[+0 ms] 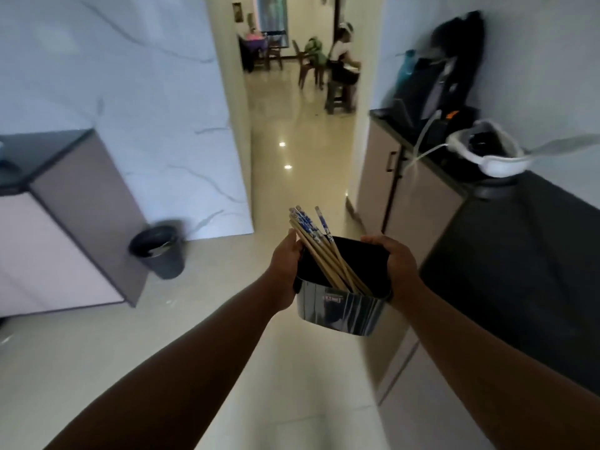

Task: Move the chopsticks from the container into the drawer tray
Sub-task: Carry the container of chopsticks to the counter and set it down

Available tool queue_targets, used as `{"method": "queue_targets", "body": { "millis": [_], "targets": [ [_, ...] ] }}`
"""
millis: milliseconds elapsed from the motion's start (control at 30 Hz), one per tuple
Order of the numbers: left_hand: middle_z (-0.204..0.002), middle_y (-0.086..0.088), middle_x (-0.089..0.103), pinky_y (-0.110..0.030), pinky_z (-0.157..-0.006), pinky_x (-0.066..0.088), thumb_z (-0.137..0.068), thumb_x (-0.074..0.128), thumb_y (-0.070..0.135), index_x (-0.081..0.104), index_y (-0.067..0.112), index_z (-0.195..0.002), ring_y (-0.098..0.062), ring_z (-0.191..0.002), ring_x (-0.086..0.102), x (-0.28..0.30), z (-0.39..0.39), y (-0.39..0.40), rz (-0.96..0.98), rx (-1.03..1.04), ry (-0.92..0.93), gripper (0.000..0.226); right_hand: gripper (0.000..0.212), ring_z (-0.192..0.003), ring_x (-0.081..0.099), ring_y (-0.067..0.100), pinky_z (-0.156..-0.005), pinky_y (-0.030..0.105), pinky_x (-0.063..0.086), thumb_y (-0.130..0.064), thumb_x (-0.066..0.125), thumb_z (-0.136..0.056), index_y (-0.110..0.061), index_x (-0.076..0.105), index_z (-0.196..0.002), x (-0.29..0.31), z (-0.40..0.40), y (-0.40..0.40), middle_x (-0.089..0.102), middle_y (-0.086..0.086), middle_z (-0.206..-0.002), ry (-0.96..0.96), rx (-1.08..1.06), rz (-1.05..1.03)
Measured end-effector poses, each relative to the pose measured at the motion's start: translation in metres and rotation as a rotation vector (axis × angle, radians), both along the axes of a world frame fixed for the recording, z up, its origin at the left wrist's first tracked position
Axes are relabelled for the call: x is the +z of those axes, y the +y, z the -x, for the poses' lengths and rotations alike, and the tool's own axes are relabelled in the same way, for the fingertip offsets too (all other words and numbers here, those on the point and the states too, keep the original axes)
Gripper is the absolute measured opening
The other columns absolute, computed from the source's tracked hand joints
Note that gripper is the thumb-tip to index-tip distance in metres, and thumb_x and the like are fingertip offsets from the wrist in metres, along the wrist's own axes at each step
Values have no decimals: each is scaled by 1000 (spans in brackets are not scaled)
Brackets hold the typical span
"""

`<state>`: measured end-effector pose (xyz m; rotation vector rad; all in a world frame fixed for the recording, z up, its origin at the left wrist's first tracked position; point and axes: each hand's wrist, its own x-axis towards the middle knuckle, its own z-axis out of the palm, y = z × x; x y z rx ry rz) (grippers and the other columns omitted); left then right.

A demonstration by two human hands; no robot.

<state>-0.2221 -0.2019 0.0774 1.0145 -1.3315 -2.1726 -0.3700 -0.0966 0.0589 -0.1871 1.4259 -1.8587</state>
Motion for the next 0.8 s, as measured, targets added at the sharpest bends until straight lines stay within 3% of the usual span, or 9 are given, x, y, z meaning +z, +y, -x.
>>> {"method": "queue_targets", "body": {
  "millis": [67,167,367,467,600,700,800],
  "targets": [
    [-105,-9,75,-35,-81,53,-99,21,58,71,22,-101,-22,-93,72,-6,-46,-23,-49,51,9,61,20,-76,65,28,-82,38,52,-23,61,-86,-7,73,-86,-5,-34,-36,69,11,-83,15,81,-12],
    [-103,-9,75,-37,-83,53,-98,23,58,70,20,-103,-25,-94,71,-21,-116,-58,-102,156,18,61,23,-85,67,29,-79,38,54,-24,64,-77,-10,76,-91,-16,-93,-88,71,14,-97,45,210,-47],
    [-99,-7,76,-32,-75,54,-100,21,56,68,19,-107,-24,-95,70,-59,-260,-124,-138,399,-38,60,23,-84,67,29,-72,33,54,-17,55,-87,-9,74,-97,-49,-228,-185,72,13,-97,39,440,-113],
    [-108,-8,74,-35,-84,53,-99,20,57,69,21,-108,-23,-100,69,-76,-332,-147,-138,508,-65,61,23,-87,66,30,-77,36,53,-17,53,-87,-13,75,-91,-69,-296,-227,71,14,-100,29,558,-128],
    [-108,-6,74,-32,-76,54,-99,20,59,68,20,-113,-20,-97,71,-94,-423,-165,-162,706,-111,64,23,-93,67,35,-89,46,52,-14,53,-87,-13,76,-88,-86,-384,-274,72,16,-102,51,744,-170],
    [-117,-5,71,-35,-90,51,-97,23,59,65,20,-121,-22,-107,67,-108,-475,-168,-164,855,-135,63,24,-100,66,40,-95,53,51,-17,54,-87,-12,77,-90,-96,-437,-301,72,18,-105,79,890,-193],
    [-116,-5,71,-33,-92,50,-97,26,57,67,19,-119,-22,-107,66,-116,-514,-167,-165,981,-151,60,24,-101,66,41,-95,54,51,-18,55,-87,-12,77,-94,-106,-485,-329,72,18,-105,83,1029,-232]
  ]
}}
